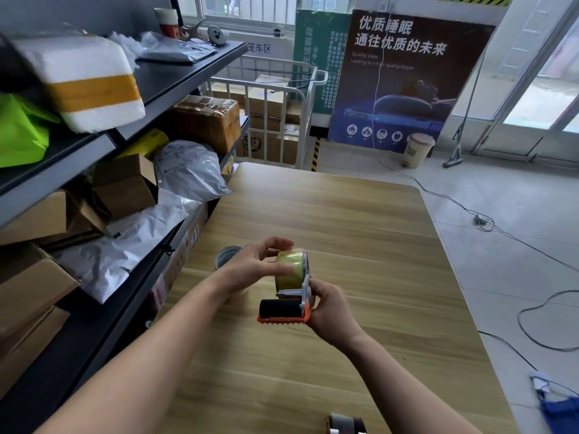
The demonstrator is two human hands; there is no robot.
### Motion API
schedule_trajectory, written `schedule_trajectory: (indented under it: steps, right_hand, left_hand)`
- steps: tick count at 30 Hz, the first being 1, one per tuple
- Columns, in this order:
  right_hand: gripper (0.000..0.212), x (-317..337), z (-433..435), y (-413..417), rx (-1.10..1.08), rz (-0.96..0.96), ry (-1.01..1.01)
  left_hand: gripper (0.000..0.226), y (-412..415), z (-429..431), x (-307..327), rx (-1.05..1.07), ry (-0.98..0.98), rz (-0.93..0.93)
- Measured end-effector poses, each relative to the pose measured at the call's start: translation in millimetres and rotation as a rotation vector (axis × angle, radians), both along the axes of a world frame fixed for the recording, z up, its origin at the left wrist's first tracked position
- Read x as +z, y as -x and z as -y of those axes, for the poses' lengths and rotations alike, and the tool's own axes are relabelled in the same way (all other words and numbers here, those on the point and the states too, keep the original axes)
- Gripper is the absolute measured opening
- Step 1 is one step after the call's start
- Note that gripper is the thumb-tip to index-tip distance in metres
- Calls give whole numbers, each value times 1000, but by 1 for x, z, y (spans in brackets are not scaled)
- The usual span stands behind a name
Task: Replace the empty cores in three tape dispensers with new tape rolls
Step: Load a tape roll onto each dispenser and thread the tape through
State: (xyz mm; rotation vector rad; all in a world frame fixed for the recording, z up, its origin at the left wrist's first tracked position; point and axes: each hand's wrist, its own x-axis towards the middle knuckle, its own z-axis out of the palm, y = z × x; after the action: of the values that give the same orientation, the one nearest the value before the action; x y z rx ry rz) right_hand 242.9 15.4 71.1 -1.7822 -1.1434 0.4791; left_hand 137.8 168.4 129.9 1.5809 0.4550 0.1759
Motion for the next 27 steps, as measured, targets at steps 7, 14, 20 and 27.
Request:
schedule_trajectory:
  steps: [7,14,20,27]
  right_hand:
    - [28,-2,-4,1,43,113,-50]
    - [33,-5,-4,0,60,97,-47]
    - [24,-8,-5,3,71,90,-51]
    - [24,-3,-6,-4,40,56,-14]
  left_hand:
    - [44,-1,-4,4,-29,22,-91]
    - [31,-1,-3,8,22,10,-40]
    - [8,-11,-12,6,172,-184,-80]
    - [21,-8,-2,19,238,-473,-32]
